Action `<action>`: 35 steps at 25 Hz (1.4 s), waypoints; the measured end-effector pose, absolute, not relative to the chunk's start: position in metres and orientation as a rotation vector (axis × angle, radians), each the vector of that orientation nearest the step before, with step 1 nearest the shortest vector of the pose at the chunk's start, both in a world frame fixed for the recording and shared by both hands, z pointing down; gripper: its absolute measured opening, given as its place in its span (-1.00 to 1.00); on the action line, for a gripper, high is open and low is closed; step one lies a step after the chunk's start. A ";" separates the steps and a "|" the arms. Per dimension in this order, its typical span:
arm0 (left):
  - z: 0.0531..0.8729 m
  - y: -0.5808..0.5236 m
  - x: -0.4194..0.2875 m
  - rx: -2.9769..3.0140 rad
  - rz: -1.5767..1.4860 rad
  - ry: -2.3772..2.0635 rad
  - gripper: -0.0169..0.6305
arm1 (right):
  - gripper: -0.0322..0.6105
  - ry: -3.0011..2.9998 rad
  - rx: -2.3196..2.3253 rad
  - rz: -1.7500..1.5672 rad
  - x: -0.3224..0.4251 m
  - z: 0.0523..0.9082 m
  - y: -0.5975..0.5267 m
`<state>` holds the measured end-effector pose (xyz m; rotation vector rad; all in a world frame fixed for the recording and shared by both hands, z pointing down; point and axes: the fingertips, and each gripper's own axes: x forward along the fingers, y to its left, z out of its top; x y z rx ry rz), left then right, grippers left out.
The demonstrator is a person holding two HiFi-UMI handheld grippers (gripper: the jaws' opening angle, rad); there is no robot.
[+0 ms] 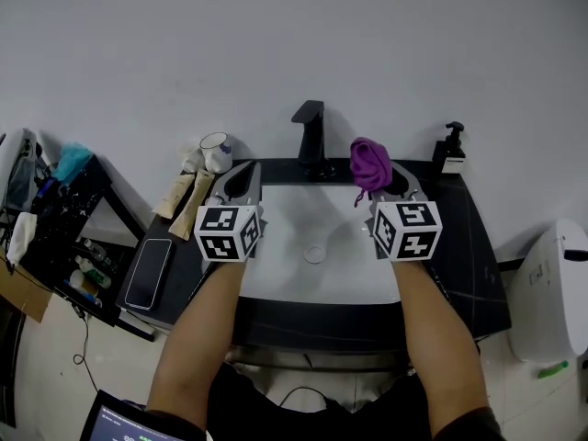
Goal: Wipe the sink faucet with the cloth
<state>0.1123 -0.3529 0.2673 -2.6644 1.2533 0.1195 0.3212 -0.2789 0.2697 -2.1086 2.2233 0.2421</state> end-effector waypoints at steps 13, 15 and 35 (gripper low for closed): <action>0.272 -0.353 0.124 -2.707 0.088 1.226 -0.90 | -0.73 2.408 -2.116 0.161 0.306 0.298 -0.284; 0.273 -0.351 0.124 -2.713 0.091 1.221 -0.90 | -0.73 2.413 -2.116 0.166 0.305 0.299 -0.284; 0.274 -0.351 0.122 -2.723 0.106 1.230 -0.90 | -0.73 2.435 -2.143 0.205 0.302 0.304 -0.284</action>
